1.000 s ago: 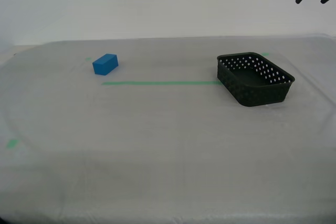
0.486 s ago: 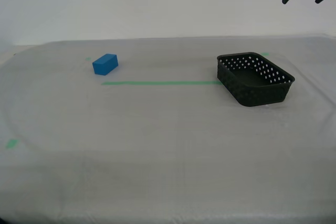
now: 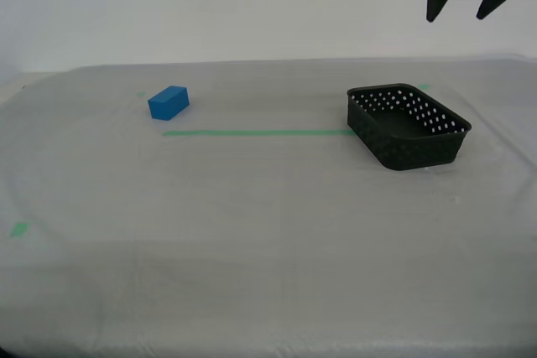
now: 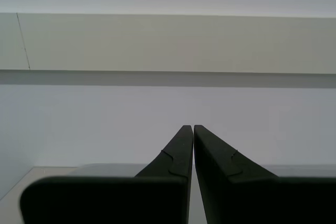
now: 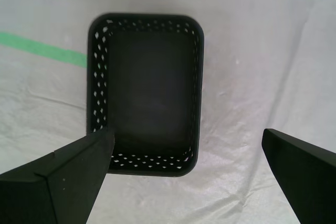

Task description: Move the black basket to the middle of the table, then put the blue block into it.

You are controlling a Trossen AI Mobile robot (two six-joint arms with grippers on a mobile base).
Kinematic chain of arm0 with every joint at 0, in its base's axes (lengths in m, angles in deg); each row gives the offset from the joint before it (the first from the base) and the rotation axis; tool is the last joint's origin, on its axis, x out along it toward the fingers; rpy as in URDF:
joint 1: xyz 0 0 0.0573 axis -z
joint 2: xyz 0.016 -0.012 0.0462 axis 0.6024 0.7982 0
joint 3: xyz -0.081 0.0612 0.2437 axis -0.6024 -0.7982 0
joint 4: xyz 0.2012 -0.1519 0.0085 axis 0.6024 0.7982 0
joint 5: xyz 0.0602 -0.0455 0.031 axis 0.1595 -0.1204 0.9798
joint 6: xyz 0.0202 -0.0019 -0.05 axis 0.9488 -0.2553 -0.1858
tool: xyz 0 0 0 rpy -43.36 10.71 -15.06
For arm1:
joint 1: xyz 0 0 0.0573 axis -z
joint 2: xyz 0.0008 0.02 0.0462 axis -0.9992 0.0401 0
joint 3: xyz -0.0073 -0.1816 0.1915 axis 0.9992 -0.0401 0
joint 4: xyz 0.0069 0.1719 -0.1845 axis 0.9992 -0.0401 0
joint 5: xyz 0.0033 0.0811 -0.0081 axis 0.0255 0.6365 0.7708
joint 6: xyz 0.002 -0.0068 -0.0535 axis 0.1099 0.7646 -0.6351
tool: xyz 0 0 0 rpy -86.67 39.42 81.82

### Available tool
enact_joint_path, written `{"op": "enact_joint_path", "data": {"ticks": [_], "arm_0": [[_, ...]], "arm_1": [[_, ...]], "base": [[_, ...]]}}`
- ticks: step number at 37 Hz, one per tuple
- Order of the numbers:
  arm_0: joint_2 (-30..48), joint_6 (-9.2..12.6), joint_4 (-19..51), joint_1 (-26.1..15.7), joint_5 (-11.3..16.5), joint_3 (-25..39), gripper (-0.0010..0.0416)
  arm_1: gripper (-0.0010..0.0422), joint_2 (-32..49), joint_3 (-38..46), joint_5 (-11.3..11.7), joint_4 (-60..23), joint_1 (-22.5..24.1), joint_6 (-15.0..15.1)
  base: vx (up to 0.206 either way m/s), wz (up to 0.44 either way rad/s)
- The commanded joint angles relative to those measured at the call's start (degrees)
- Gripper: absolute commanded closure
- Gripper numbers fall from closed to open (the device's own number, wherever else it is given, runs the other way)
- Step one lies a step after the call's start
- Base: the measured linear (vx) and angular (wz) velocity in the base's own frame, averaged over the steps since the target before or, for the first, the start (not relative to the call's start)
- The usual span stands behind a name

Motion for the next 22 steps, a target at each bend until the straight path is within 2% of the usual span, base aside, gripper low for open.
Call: {"op": "enact_joint_path", "data": {"ticks": [1,9,12,22], "arm_0": [[2.34,-0.50,-0.02,-0.11,-0.44,0.02,0.0012],[7.04,-0.81,-0.44,-0.17,-1.27,0.02,0.0012],[8.57,-1.44,-1.46,-0.17,-1.29,0.02,0.0012],[12.79,-1.46,-5.27,-0.15,-1.73,-0.26,0.0012]], "arm_1": [[0.0412,-0.02,0.02,0.02,0.15,0.00,0.11],[0.0412,-0.02,0.02,0.02,0.17,0.02,0.11],[0.0412,-0.02,0.02,0.02,0.15,0.02,0.11],[0.0412,-0.02,0.04,0.02,0.13,0.02,0.11]], "base": [[0.000,0.000],[0.000,0.000],[0.000,0.000],[0.000,0.000]]}}
